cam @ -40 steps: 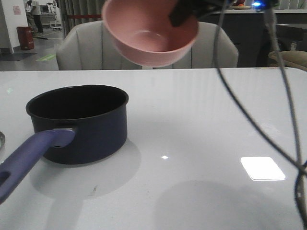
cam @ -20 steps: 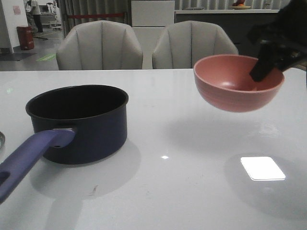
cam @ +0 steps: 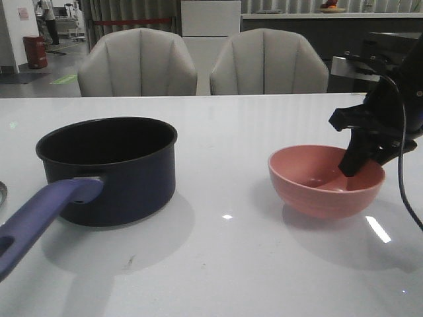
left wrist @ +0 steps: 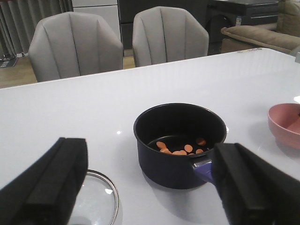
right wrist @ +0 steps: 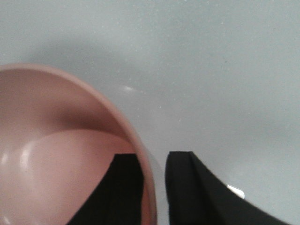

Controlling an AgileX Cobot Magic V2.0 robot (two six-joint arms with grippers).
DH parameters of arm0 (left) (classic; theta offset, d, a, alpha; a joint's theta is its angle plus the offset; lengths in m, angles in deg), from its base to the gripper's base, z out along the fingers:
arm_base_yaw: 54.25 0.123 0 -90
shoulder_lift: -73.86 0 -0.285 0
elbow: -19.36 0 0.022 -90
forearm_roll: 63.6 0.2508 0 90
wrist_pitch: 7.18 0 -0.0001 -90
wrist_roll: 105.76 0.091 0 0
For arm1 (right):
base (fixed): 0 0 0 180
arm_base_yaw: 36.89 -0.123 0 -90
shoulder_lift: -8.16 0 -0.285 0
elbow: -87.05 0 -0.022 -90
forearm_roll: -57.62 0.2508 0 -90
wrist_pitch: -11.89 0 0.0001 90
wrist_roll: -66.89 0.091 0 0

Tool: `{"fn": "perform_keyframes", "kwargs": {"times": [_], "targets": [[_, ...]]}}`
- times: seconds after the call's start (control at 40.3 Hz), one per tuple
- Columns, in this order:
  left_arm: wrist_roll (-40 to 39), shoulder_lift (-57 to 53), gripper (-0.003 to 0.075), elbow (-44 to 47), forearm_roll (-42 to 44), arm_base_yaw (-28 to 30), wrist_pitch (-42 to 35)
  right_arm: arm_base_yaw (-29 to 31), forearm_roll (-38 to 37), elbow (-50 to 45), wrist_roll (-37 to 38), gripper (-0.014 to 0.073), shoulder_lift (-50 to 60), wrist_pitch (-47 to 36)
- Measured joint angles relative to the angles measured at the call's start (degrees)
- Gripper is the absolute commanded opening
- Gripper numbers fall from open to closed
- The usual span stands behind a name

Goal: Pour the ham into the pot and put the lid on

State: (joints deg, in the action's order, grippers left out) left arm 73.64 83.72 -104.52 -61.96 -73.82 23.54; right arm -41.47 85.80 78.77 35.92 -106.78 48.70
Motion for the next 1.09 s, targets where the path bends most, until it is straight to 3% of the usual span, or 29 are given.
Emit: {"fn": "perform_keyframes", "kwargs": {"times": [0.099, 0.273, 0.645, 1.091], "targets": [[0.00, 0.00, 0.0571, 0.00, 0.00, 0.00, 0.00, 0.00, 0.00, 0.96, 0.09, 0.0476, 0.11, 0.39], [0.00, 0.00, 0.0571, 0.00, 0.00, 0.00, 0.00, 0.00, 0.00, 2.41, 0.09, 0.0475, 3.53, 3.80], [0.00, 0.00, 0.0571, 0.00, 0.00, 0.00, 0.00, -0.21, 0.68, 1.73, 0.09, 0.0475, 25.33, 6.28], [0.00, 0.00, 0.0571, 0.00, 0.00, 0.00, 0.00, -13.99, 2.35, -22.94, 0.09, 0.0475, 57.05, -14.96]]}}
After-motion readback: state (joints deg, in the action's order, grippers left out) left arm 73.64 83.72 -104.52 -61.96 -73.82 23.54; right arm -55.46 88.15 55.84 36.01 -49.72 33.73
